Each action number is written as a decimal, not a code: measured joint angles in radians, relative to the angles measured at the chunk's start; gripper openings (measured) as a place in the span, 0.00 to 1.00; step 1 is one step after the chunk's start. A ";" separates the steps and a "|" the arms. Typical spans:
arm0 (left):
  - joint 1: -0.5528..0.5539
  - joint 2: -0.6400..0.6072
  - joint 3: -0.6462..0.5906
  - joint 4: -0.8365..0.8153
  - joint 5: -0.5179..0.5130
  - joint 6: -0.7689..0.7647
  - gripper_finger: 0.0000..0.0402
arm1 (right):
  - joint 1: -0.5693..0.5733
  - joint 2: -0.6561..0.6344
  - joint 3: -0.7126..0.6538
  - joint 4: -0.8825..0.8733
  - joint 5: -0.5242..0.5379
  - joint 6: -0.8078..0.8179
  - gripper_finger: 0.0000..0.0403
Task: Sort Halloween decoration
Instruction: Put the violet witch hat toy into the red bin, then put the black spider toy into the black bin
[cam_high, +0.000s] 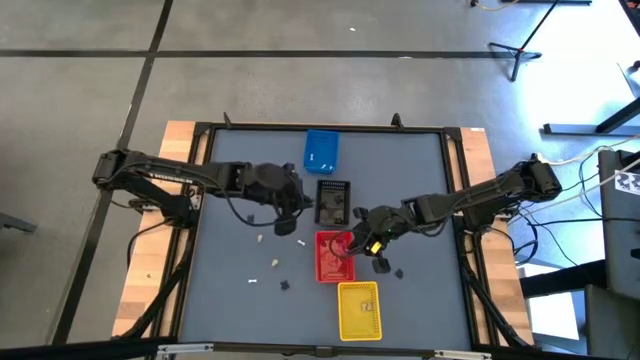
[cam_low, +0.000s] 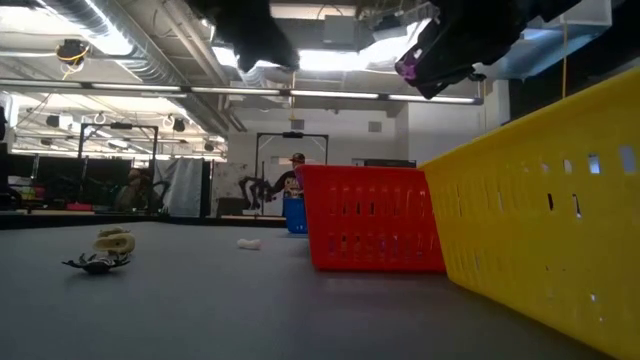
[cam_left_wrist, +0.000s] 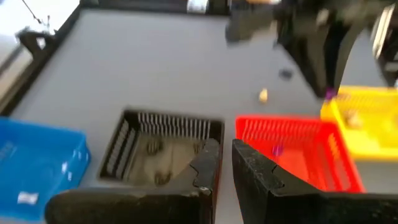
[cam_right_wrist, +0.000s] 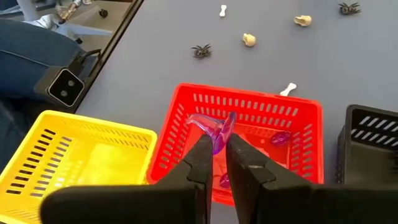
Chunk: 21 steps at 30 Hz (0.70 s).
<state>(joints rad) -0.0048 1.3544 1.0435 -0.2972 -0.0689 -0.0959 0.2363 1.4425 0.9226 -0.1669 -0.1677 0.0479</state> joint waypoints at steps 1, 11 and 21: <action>0.000 0.000 0.000 -0.024 0.000 0.000 0.09 | 0.000 0.000 0.000 0.000 0.000 0.000 0.10; 0.000 0.000 0.000 -0.097 0.000 -0.001 0.09 | 0.000 0.000 0.000 0.000 0.000 0.001 0.24; -0.001 0.000 0.000 -0.146 0.000 -0.002 0.23 | -0.001 0.000 0.000 0.000 0.021 0.002 0.41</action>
<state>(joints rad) -0.0055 1.3548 1.0431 -0.4435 -0.0689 -0.0975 0.2356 1.4422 0.9226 -0.1668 -0.1464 0.0498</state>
